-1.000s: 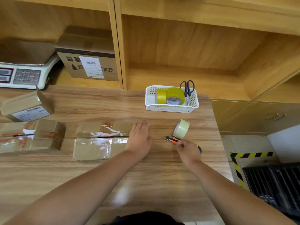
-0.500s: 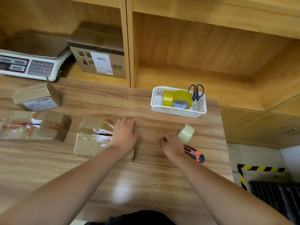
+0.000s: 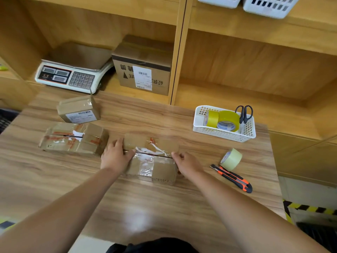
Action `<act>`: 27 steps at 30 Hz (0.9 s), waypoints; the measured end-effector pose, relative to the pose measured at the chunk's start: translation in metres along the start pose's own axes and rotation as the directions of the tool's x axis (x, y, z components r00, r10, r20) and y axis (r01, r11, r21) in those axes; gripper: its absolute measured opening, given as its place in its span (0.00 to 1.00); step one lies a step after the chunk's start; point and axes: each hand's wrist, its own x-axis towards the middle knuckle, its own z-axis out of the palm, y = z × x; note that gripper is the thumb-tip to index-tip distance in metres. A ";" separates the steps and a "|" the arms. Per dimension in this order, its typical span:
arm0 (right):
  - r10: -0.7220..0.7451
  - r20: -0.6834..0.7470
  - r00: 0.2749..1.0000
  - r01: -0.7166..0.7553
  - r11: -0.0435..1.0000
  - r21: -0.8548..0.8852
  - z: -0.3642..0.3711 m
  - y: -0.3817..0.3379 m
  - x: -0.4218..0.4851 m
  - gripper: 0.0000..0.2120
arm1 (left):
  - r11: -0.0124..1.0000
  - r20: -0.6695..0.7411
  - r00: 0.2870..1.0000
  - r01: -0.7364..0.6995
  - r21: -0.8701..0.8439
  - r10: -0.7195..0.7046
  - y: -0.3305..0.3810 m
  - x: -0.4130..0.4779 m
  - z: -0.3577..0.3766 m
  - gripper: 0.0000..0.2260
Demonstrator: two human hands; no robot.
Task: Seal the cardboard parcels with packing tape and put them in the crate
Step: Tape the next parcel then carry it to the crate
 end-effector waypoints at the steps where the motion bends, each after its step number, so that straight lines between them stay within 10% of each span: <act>1: 0.023 -0.004 1.000 -0.023 1.000 -0.013 0.001 -0.002 -0.001 0.24 | 1.000 0.034 0.999 0.011 -0.025 -0.010 -0.002 0.000 -0.001 0.30; 10: 0.256 0.055 0.965 -0.262 0.954 0.145 0.013 -0.016 -0.006 0.22 | 0.882 0.342 0.913 0.337 -0.328 -0.222 -0.015 0.012 -0.001 0.29; 15: -0.152 -0.272 0.950 0.031 0.914 -0.404 0.021 -0.024 -0.013 0.27 | 0.877 0.357 0.907 0.347 -0.333 -0.223 -0.012 0.019 0.003 0.25; 20: -0.579 -0.053 0.813 0.412 0.638 -0.650 0.039 -0.029 -0.016 0.28 | 0.884 0.367 0.908 0.332 -0.330 -0.205 -0.015 0.022 0.002 0.25; 27: -0.397 0.188 0.899 0.387 0.514 -0.765 0.055 -0.029 -0.022 0.44 | 0.845 0.378 0.902 0.360 -0.396 -0.207 -0.020 0.022 0.004 0.28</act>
